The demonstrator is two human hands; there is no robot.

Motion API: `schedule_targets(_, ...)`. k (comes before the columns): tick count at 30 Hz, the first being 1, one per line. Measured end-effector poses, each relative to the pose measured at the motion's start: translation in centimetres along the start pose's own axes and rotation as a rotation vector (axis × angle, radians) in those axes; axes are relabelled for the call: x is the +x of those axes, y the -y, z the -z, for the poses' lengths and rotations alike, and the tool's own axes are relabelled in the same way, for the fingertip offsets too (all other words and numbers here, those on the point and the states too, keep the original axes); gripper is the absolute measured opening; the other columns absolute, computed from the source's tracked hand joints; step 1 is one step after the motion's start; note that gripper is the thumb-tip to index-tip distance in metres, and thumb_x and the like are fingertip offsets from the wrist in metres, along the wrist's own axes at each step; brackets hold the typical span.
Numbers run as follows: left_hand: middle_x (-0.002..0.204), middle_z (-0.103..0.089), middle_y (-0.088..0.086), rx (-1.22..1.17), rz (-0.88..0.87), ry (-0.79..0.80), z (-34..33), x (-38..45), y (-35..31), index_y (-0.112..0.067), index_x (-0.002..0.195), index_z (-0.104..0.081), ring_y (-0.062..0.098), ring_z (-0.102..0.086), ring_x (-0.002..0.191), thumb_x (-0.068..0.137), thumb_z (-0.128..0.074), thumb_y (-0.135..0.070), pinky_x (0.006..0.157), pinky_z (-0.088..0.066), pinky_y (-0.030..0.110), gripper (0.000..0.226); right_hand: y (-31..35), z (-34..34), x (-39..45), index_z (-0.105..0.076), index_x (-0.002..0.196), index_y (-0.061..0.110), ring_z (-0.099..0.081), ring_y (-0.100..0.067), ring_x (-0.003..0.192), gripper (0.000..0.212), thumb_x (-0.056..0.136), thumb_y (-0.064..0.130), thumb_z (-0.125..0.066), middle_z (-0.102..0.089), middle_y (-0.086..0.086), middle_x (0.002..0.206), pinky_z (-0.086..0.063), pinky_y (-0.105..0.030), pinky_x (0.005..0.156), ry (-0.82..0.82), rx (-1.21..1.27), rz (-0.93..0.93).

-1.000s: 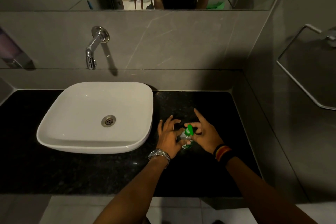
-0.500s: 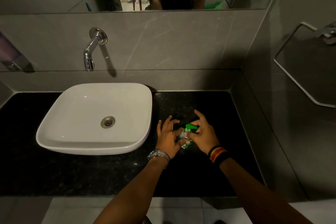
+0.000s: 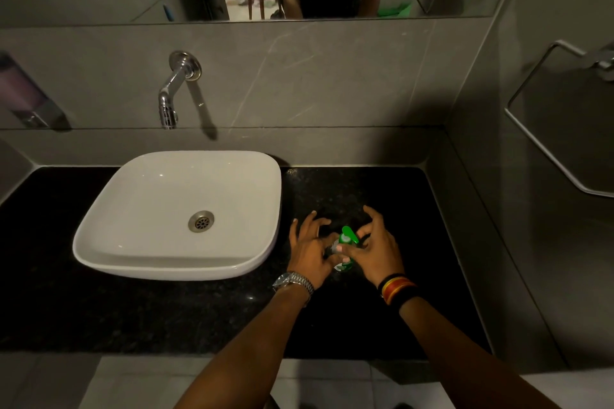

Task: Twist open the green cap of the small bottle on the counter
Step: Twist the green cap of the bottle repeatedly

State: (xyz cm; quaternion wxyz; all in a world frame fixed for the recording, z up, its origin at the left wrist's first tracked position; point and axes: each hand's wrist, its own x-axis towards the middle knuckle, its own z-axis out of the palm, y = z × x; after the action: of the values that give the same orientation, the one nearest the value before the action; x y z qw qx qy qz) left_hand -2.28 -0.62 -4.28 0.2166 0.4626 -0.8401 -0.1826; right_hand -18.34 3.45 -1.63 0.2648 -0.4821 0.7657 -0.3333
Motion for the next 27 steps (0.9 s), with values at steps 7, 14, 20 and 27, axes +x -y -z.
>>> schedule_targets(7,0.154,-0.042,0.001,-0.011,-0.015,-0.011,-0.1,0.1,0.2,-0.029,0.124,-0.07,0.025,-0.01,0.154,0.085,-0.072,-0.046,0.123,0.01,0.049,0.043,0.2,0.1,-0.3,-0.007,0.148,0.042,-0.064,-0.003,0.082,0.111,0.068,0.03,-0.083,-0.056,0.023,0.118,-0.058,-0.028,0.075,0.101,0.094,0.036)
schedule_targets(14,0.161,-0.032,0.001,0.003,-0.007,0.004,0.0,0.2,0.3,-0.029,0.126,-0.069,0.024,-0.002,0.155,0.085,-0.072,-0.05,0.121,0.018,0.045,0.046,0.6,-0.5,-1.1,-0.019,0.146,0.038,-0.063,-0.003,0.079,0.094,0.077,0.018,-0.078,-0.066,0.012,0.106,-0.058,-0.028,0.074,-0.039,0.125,0.024)
schedule_targets(20,0.162,-0.032,0.001,0.005,-0.028,-0.021,-0.2,0.0,0.2,-0.029,0.118,-0.074,0.02,0.001,0.155,0.085,-0.072,-0.043,0.118,0.025,0.037,0.035,0.8,-0.3,-1.0,-0.006,0.15,0.042,-0.066,-0.012,0.094,0.107,0.076,0.013,-0.078,-0.061,0.006,0.128,-0.058,-0.028,0.076,0.095,0.184,-0.001)
schedule_targets(27,0.161,-0.034,0.002,0.016,-0.029,0.001,-0.1,0.1,0.2,-0.027,0.122,-0.072,0.024,-0.004,0.155,0.083,-0.073,-0.048,0.122,0.014,0.05,0.044,0.8,-0.1,-0.7,-0.029,0.14,0.037,-0.063,-0.008,0.083,0.099,0.061,0.038,-0.086,-0.062,0.019,0.09,-0.052,-0.029,0.074,-0.033,0.055,0.012)
